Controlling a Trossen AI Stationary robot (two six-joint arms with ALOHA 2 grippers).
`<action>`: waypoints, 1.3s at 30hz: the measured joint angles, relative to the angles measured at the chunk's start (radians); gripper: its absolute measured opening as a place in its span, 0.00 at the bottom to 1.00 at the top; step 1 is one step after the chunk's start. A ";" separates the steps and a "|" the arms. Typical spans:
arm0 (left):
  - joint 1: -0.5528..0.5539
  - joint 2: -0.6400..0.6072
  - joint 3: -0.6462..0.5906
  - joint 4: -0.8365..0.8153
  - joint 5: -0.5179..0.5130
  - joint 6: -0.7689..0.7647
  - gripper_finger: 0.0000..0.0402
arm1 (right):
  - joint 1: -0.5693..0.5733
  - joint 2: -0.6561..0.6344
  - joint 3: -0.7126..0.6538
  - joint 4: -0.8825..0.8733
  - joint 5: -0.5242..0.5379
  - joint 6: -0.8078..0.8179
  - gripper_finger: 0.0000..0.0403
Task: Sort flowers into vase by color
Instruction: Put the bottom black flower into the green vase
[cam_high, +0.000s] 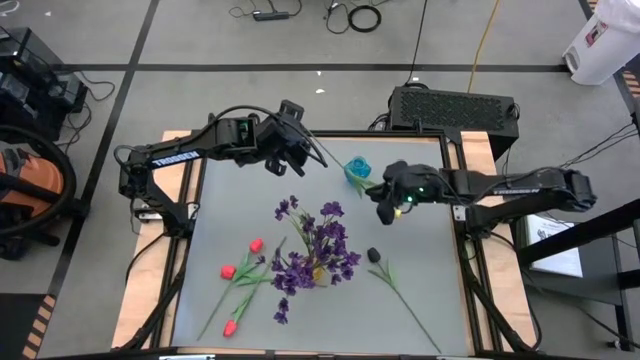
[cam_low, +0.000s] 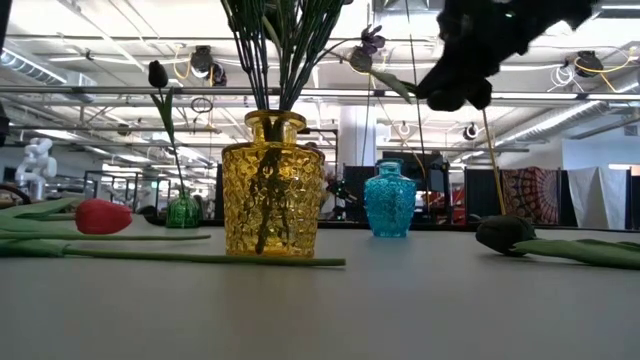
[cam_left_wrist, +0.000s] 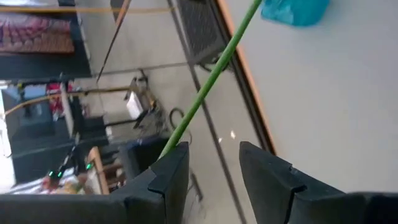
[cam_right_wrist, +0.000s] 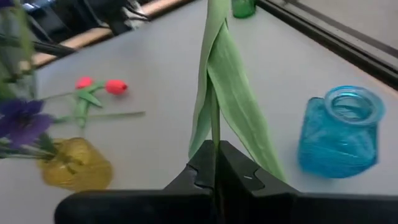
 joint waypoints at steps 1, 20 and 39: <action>-0.002 0.000 0.000 -0.008 -0.015 -0.001 0.37 | -0.009 0.018 0.026 -0.023 0.011 -0.001 0.00; -0.009 0.000 -0.001 -0.101 -0.145 -0.063 0.37 | -0.302 0.203 0.392 -0.261 -0.004 -0.118 0.00; -0.009 0.000 -0.001 -0.059 -0.149 0.008 0.37 | -0.302 0.441 0.702 -0.379 -0.138 -0.284 0.00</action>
